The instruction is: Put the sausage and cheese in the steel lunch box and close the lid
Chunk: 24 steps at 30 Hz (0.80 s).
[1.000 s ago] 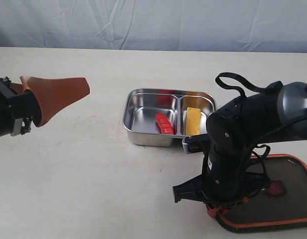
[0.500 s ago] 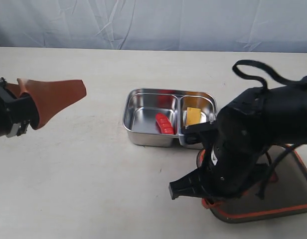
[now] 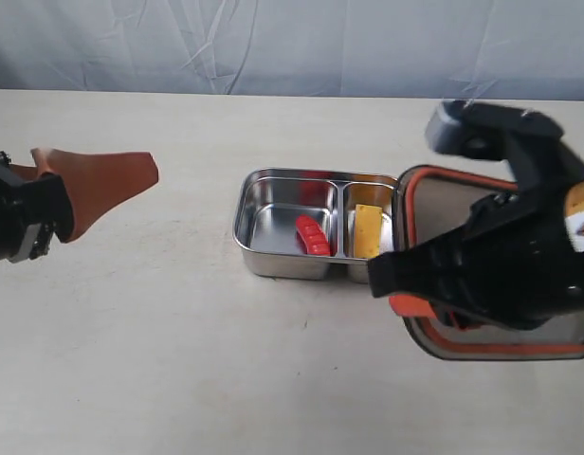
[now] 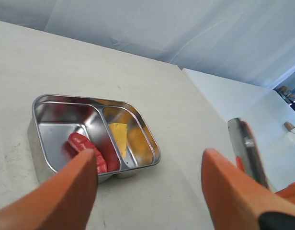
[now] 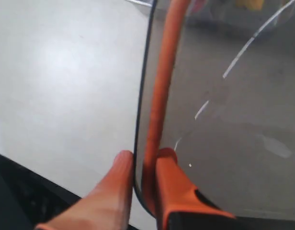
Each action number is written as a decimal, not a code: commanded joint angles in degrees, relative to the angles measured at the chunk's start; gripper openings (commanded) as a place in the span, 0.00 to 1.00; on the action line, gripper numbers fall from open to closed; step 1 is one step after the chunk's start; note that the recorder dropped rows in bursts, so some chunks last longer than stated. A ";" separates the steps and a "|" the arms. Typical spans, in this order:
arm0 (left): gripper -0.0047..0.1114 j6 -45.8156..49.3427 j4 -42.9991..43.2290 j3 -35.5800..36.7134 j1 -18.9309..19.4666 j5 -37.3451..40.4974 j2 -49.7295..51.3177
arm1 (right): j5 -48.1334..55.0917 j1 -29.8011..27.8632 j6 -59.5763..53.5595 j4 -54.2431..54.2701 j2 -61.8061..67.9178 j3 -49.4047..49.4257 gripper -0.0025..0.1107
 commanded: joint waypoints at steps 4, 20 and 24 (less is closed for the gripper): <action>0.56 -3.51 0.04 -0.22 0.00 0.40 -0.37 | -7.15 0.41 -7.59 5.58 -12.70 -4.77 0.01; 0.55 -14.78 -4.11 -0.22 0.00 -17.56 1.15 | -6.19 0.41 -25.18 26.44 -28.28 -5.86 0.01; 0.54 -14.90 -6.59 -0.22 0.00 -26.86 5.53 | -6.05 0.41 -33.47 35.68 -31.15 -5.86 0.01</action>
